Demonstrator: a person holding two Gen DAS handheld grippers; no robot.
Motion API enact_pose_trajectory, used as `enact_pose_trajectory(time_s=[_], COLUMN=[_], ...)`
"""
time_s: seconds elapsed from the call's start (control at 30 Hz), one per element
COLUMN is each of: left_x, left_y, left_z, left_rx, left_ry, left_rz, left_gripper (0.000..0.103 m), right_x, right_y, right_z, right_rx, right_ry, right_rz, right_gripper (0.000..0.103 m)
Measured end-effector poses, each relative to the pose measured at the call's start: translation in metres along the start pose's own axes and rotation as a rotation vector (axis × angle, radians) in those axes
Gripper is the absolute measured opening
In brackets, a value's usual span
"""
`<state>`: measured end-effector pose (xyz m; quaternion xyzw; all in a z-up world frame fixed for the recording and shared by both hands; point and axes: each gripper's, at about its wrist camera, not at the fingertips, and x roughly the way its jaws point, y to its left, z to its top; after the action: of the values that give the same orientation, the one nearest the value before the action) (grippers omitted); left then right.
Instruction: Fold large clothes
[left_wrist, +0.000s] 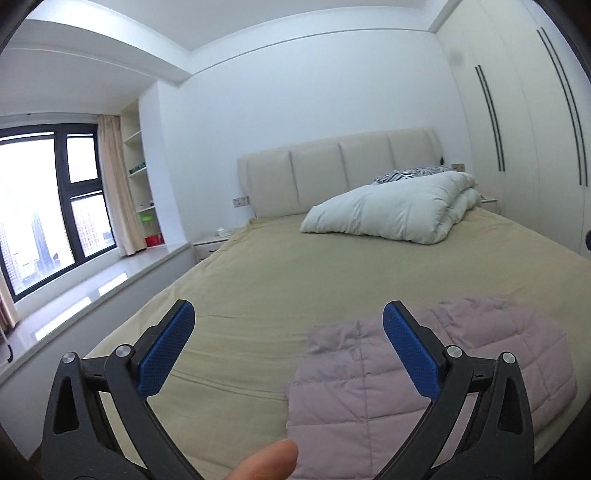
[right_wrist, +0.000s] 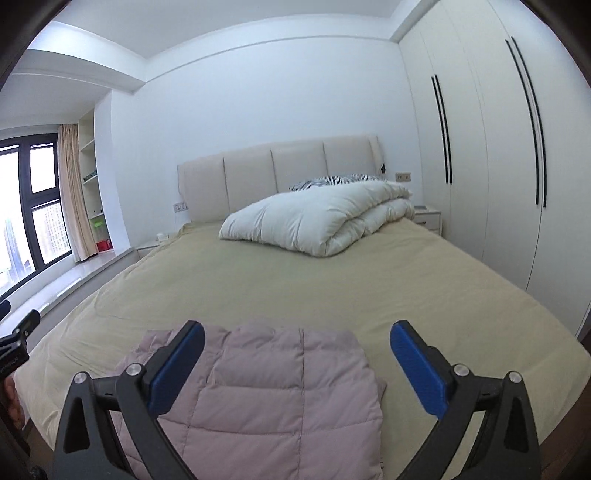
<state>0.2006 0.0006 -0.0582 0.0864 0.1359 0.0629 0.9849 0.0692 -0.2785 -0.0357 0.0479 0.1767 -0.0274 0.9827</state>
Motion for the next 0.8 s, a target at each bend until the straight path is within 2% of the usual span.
enact_pose_trajectory(time_s=[0.07,0.2,0.33,0.43,0.53,0.63,0.8], left_x=[-0.02,-0.018,-0.004,0.017,0.032,0.042,0.054], left_y=[0.0,-0.013,-0.023,-0.029,-0.029,-0.022,-0.022], left_z=[0.008,0.005,-0.016,-0.038,-0.061,-0.077,-0.091], left_rx=[-0.023,-0.093,-0.105,-0.111,-0.108,-0.1,-0.109], left_ry=[0.043,0.169,0.266,0.341,0.395,0.428,0.468], left_rz=[-0.04,-0.122,-0.149,-0.185,-0.187,-0.195,-0.207], left_gripper=[0.103,0.103,0.103,0.103,0.103,0.103,0.103], right_x=[-0.01,-0.014,0.003,0.008,0.017,0.02,0.021], right_y=[0.01,0.021,0.03,0.041,0.055,0.065,0.075], right_z=[0.012,0.015,-0.01,-0.03,-0.049,-0.063,-0.069], right_rx=[0.003,0.041,0.071,0.049,0.012,-0.008,-0.031], right_ry=[-0.001,0.118,0.297,0.364,0.443,0.488,0.505], right_rz=[-0.002,-0.01,-0.063,-0.073,-0.071,-0.053,-0.046], right_gripper=[0.103,0.103,0.103,0.103,0.103,0.103,0.103])
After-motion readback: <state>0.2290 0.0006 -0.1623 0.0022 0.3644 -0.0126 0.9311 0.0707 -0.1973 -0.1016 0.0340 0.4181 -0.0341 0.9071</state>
